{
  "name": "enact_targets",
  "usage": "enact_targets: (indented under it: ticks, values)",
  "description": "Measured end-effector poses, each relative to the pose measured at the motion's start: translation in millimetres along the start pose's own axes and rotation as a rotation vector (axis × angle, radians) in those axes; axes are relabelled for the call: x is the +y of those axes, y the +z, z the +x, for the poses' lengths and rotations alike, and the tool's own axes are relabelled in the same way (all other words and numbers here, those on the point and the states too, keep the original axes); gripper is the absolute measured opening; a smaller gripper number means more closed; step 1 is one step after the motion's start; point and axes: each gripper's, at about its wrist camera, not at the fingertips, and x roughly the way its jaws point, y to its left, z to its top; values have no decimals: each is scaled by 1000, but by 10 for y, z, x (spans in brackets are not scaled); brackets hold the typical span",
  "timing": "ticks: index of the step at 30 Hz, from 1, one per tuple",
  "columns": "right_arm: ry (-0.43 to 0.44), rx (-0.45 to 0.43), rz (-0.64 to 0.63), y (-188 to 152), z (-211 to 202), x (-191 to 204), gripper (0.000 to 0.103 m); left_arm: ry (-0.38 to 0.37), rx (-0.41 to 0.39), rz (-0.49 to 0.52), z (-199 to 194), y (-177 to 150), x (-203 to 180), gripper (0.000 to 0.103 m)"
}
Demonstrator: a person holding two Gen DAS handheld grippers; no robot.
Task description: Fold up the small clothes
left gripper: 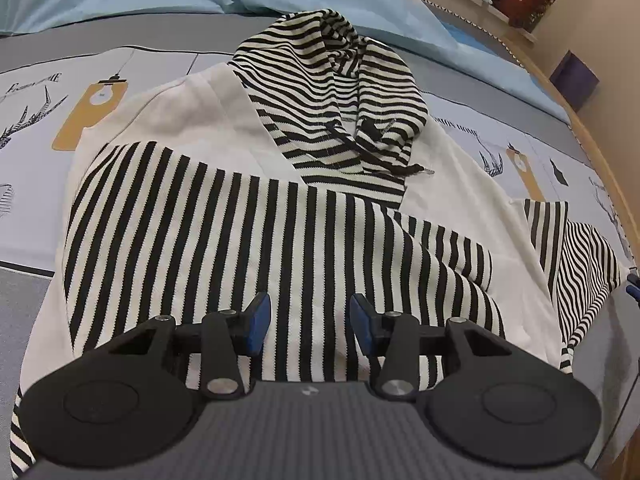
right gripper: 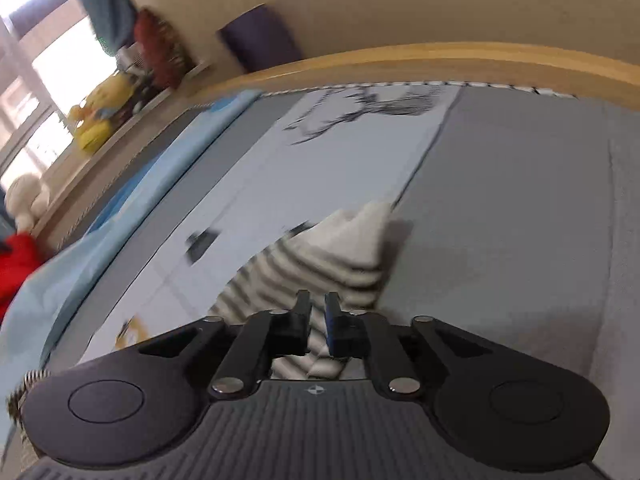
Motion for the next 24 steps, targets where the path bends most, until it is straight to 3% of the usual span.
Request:
enact_targets:
  ticks: [2, 4, 10, 12, 13, 14, 18, 24]
  values:
    - [-7, 0, 12, 53, 114, -110, 35, 1, 6, 7, 16, -11, -4, 49]
    - [-9, 6, 17, 75, 245, -171, 42, 3, 10, 11, 32, -20, -10, 49]
    - [33, 46, 14, 51, 595, -220, 42, -1, 15, 9, 64, -26, -13, 49]
    - [22, 38, -2, 43, 633, -196, 38, -3, 15, 6, 64, -21, -10, 49]
    - [18, 31, -10, 29, 626, -188, 21, -4, 14, 3, 59, -15, -3, 49]
    - [20, 29, -20, 23, 617, -176, 13, -6, 12, -1, 52, -6, 5, 49]
    - [60, -29, -32, 112, 369, -11, 9, -14, 2, -28, -4, 34, 56, 49]
    - [165, -115, -38, 209, -559, 597, 9, -28, -16, -74, -138, 86, 169, 49]
